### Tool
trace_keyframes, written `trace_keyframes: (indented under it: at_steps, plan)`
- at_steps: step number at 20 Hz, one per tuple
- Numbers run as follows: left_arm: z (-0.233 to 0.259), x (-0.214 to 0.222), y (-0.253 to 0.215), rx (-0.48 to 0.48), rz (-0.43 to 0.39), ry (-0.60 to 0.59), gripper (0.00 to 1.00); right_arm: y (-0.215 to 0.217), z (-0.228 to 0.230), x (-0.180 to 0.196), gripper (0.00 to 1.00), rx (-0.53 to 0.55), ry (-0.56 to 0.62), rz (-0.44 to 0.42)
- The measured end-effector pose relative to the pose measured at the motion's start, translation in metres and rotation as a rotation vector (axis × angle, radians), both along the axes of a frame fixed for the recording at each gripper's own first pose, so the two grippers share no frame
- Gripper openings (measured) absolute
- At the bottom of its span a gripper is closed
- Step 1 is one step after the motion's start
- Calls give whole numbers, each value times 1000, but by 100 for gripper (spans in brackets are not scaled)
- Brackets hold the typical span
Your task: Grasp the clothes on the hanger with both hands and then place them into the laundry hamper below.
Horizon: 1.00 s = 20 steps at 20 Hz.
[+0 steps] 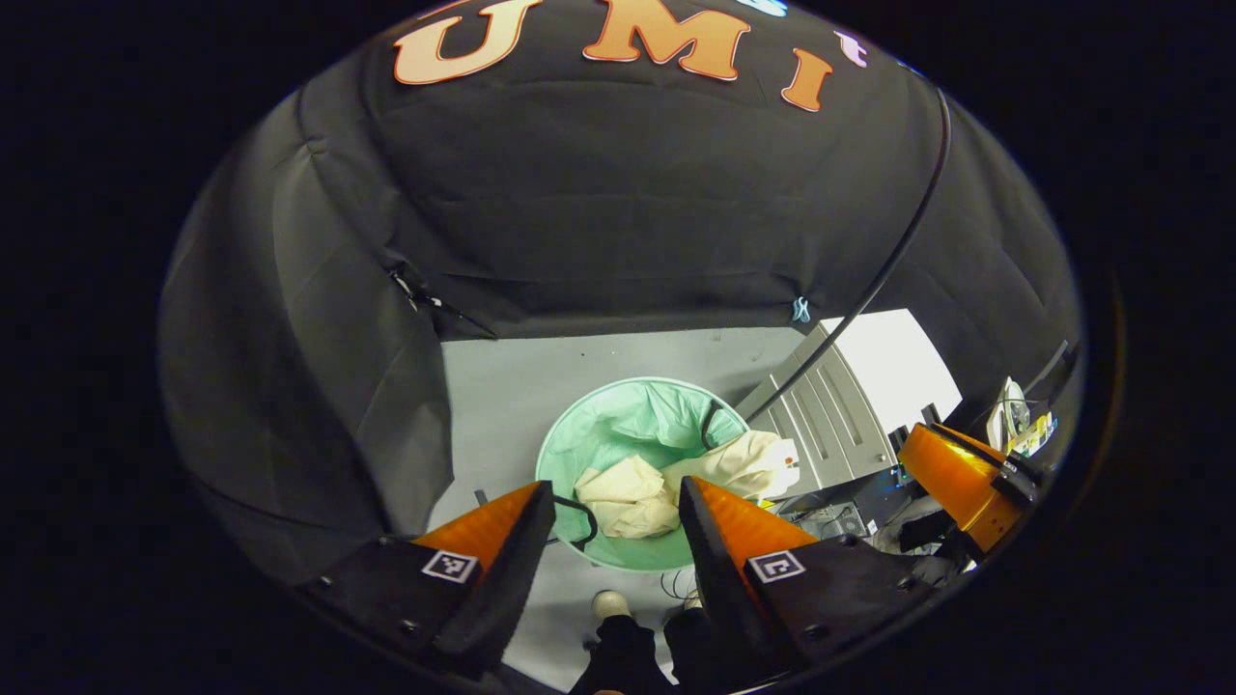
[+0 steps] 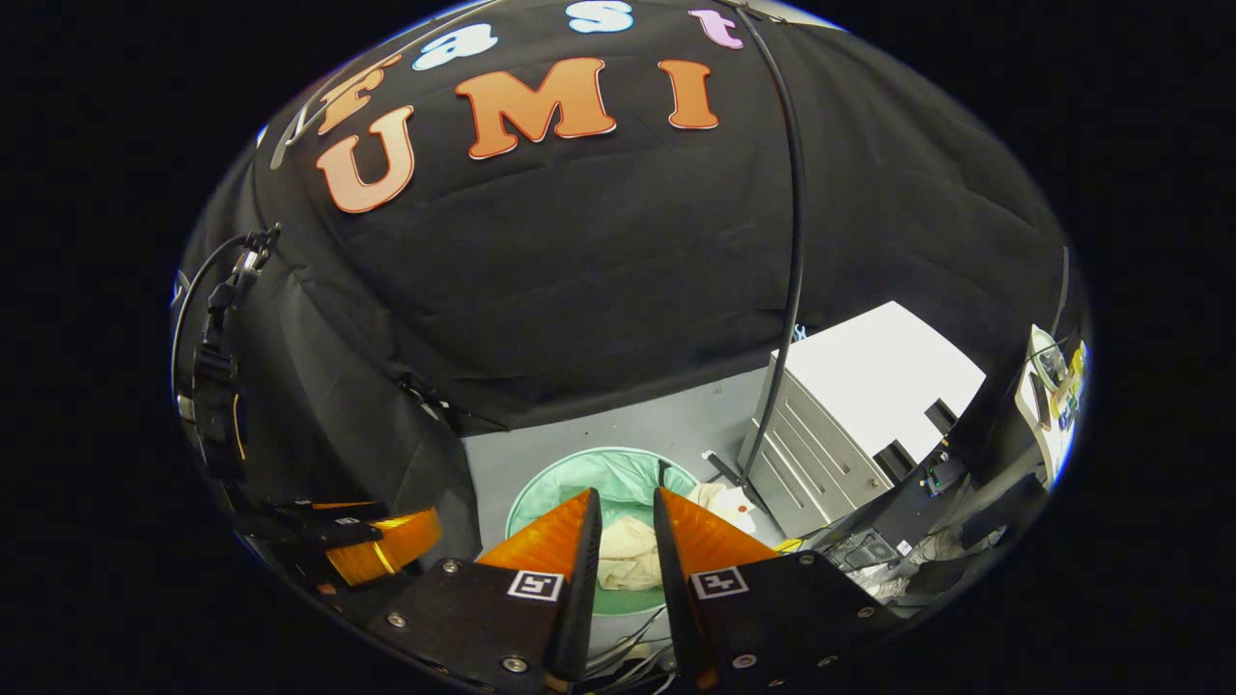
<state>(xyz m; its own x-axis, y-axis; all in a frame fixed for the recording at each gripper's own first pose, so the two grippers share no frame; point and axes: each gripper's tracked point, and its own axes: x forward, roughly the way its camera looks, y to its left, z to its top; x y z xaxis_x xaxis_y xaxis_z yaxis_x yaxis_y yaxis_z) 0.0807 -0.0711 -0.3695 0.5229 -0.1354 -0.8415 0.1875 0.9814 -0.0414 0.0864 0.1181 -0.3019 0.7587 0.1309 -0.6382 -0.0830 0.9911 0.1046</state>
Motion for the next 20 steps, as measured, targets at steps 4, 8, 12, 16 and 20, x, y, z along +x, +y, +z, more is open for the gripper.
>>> trace_keyframes:
  at_steps: [4,8,12,16,20]
  plan:
    - [-2,-10,16,5,34,9,89,-4,-2,-9,34,2,7,-3]
    - [-4,-23,34,13,57,23,89,-9,0,-20,60,14,8,2]
    - [1,-36,54,31,77,17,90,-15,2,-29,87,-3,-3,4]
    - [3,-43,76,72,103,10,98,-23,18,-37,93,-22,-50,18]
    - [18,-48,98,126,121,-24,98,-39,43,-45,93,-24,-106,7]
